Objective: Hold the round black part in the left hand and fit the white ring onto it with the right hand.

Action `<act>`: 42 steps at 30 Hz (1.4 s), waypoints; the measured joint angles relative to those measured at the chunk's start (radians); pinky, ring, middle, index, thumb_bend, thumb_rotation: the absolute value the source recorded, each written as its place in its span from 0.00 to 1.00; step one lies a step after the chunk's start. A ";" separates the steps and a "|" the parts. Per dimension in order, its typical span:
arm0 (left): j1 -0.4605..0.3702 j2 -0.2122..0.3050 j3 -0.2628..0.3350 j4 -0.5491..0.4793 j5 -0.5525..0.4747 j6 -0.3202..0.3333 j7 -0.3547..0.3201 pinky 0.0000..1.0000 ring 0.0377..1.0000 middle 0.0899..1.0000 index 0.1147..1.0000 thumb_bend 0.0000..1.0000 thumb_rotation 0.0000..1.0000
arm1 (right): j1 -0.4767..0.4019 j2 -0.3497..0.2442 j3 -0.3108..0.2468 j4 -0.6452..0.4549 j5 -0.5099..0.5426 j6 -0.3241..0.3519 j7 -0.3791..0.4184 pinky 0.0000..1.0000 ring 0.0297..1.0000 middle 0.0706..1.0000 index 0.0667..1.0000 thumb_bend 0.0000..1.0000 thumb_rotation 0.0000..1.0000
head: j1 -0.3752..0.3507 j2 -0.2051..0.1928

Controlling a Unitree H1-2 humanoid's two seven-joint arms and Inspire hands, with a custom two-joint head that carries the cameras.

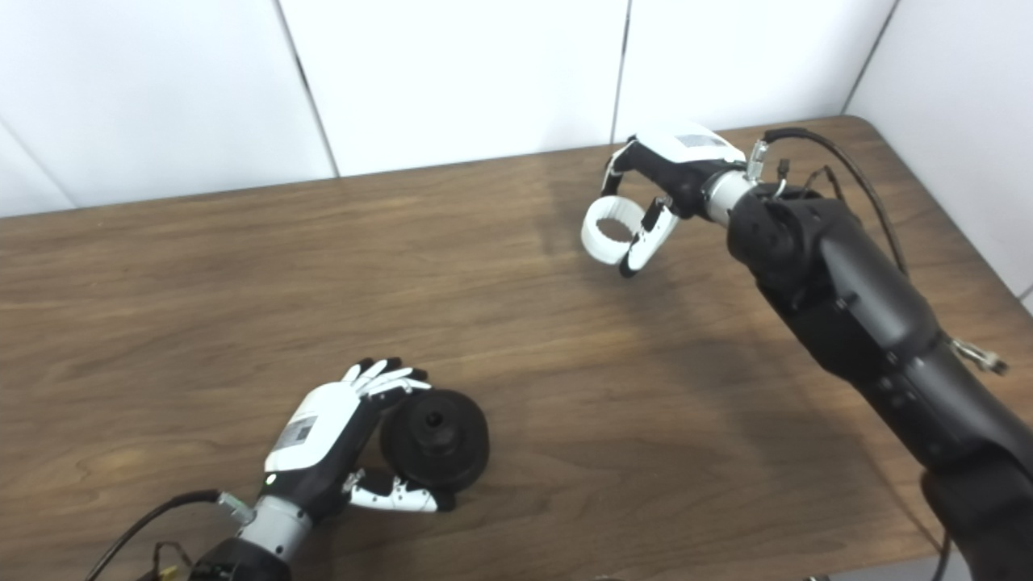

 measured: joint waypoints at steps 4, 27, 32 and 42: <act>-0.001 -0.009 -0.003 -0.007 0.014 0.016 -0.012 1.00 0.95 0.84 0.42 0.52 0.06 | 0.027 0.007 0.019 -0.113 -0.004 0.001 0.065 1.00 0.96 0.83 0.45 0.52 0.14 | 0.012 0.031; -0.041 -0.025 -0.008 -0.030 0.039 0.073 -0.097 1.00 0.96 0.84 0.42 0.52 0.07 | 0.065 0.137 0.015 -0.467 -0.044 0.045 0.340 1.00 0.97 0.82 0.45 0.52 0.15 | 0.066 0.184; -0.052 -0.031 -0.010 -0.033 0.052 0.086 -0.116 1.00 0.95 0.84 0.42 0.52 0.07 | 0.057 0.148 0.009 -0.487 -0.040 0.044 0.369 1.00 0.97 0.81 0.45 0.52 0.15 | 0.069 0.209; -0.073 -0.054 -0.018 -0.048 0.094 0.120 -0.169 1.00 0.95 0.84 0.42 0.52 0.07 | 0.023 0.171 -0.026 -0.514 -0.027 0.046 0.439 1.00 0.98 0.82 0.45 0.52 0.15 | 0.117 0.262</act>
